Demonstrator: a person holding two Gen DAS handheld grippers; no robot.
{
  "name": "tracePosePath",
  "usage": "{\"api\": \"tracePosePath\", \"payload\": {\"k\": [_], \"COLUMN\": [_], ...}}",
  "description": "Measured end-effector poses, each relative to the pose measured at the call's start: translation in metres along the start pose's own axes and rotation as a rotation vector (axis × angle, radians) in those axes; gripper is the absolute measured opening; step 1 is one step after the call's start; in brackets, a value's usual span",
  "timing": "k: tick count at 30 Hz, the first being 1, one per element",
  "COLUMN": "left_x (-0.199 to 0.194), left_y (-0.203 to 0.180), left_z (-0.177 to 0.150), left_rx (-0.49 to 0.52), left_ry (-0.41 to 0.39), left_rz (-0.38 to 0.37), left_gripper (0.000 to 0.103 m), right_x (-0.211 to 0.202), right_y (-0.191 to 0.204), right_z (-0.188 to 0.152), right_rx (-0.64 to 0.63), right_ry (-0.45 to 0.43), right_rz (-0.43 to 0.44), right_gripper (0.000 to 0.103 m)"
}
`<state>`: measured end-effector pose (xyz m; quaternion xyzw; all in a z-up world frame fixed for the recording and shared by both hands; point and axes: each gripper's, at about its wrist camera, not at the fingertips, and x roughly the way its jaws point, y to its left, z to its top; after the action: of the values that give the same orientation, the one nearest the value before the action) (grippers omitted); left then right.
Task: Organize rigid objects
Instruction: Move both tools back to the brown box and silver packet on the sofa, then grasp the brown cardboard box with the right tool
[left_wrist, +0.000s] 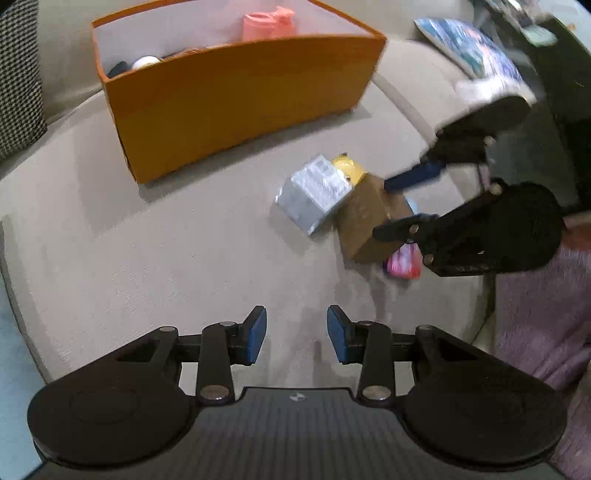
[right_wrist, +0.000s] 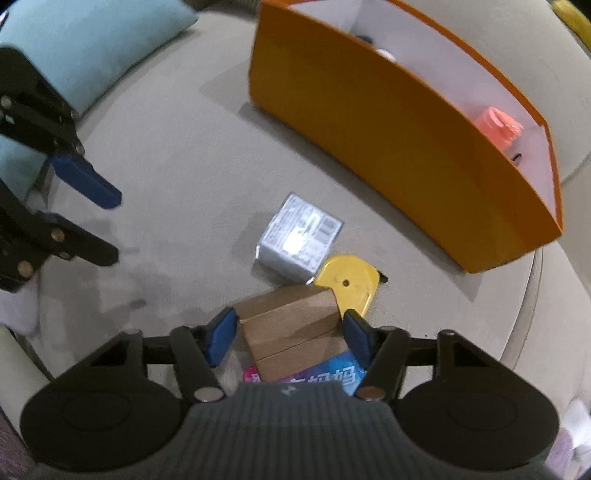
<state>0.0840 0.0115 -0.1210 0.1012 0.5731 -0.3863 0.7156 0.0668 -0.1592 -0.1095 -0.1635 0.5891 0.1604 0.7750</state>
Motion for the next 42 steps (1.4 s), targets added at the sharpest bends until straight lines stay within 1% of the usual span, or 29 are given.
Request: {"api": "tracePosePath", "payload": {"k": [1, 2, 3, 4, 7, 8, 9, 11, 13, 15, 20, 22, 23, 25, 27, 30, 33, 34, 35, 37, 39, 42], "left_x": [-0.001, -0.002, -0.002, -0.001, 0.004, 0.007, 0.011, 0.018, 0.022, 0.027, 0.033, 0.035, 0.034, 0.034, 0.032, 0.028, 0.028, 0.029, 0.030, 0.037, 0.045, 0.055], "left_y": [0.002, 0.004, 0.004, 0.005, 0.000, -0.002, -0.005, -0.010, -0.014, -0.017, -0.016, -0.013, -0.011, -0.009, -0.007, -0.006, -0.009, -0.010, -0.011, -0.011, -0.009, -0.002], "left_z": [0.003, 0.006, 0.009, 0.012, 0.019, 0.022, 0.025, 0.028, 0.031, 0.034, 0.040, 0.040, 0.040, 0.042, 0.044, 0.050, 0.059, 0.062, 0.066, 0.073, 0.081, 0.091], "left_rx": [-0.022, -0.044, -0.058, -0.070, -0.064, -0.052, -0.041, -0.026, -0.008, -0.001, -0.007, -0.024, -0.032, -0.045, -0.057, -0.077, -0.088, -0.094, -0.103, -0.123, -0.166, -0.240], "left_ry": [-0.013, -0.027, -0.033, -0.037, -0.034, -0.025, -0.014, 0.006, 0.021, 0.029, 0.040, 0.043, 0.044, 0.039, 0.027, 0.004, -0.021, -0.027, -0.029, -0.019, -0.003, 0.012], "left_rz": [-0.016, -0.036, -0.047, -0.055, -0.058, -0.057, -0.057, -0.057, -0.055, -0.053, -0.035, -0.034, -0.036, -0.038, -0.046, -0.058, -0.060, -0.057, -0.052, -0.038, -0.033, -0.030], "left_gripper": [0.045, 0.045, 0.045, 0.045, 0.045, 0.045, 0.045, 0.045, 0.045, 0.045, 0.044, 0.044, 0.044, 0.045, 0.045, 0.051, 0.061, 0.066, 0.068, 0.070, 0.070, 0.070], "right_x": [-0.007, -0.011, -0.014, -0.015, -0.011, -0.010, -0.010, -0.008, -0.005, -0.002, 0.011, 0.017, 0.020, 0.022, 0.019, 0.005, -0.014, -0.020, -0.024, -0.026, -0.022, -0.016], "right_y": [-0.005, -0.009, -0.014, -0.019, -0.033, -0.033, -0.032, -0.030, -0.029, -0.029, -0.026, -0.026, -0.025, -0.025, -0.025, -0.035, -0.053, -0.059, -0.064, -0.073, -0.081, -0.092], "right_z": [0.001, 0.002, 0.001, 0.000, -0.003, -0.005, -0.006, -0.007, -0.006, -0.003, 0.006, 0.009, 0.009, 0.009, 0.008, 0.001, -0.003, -0.003, -0.003, -0.002, -0.001, -0.002], "right_rx": [0.026, 0.043, 0.061, 0.086, 0.151, 0.153, 0.143, 0.114, 0.075, 0.038, -0.065, -0.082, -0.080, -0.058, -0.042, -0.009, 0.038, 0.054, 0.064, 0.089, 0.123, 0.186], "right_ry": [-0.013, -0.019, -0.022, -0.022, -0.011, -0.016, -0.019, -0.023, -0.026, -0.023, -0.003, 0.005, 0.007, 0.010, 0.008, -0.009, -0.054, -0.076, -0.091, -0.114, -0.124, -0.155], "right_rz": [0.001, 0.004, 0.014, 0.033, 0.097, 0.108, 0.110, 0.120, 0.132, 0.132, 0.163, 0.188, 0.197, 0.241, 0.231, 0.203, 0.193, 0.175, 0.157, 0.110, 0.074, 0.046], "right_gripper": [0.033, 0.024, 0.022, 0.022, 0.028, 0.036, 0.045, 0.055, 0.057, 0.065, 0.073, 0.073, 0.072, 0.062, 0.060, 0.060, 0.060, 0.060, 0.060, 0.060, 0.060, 0.060]}}
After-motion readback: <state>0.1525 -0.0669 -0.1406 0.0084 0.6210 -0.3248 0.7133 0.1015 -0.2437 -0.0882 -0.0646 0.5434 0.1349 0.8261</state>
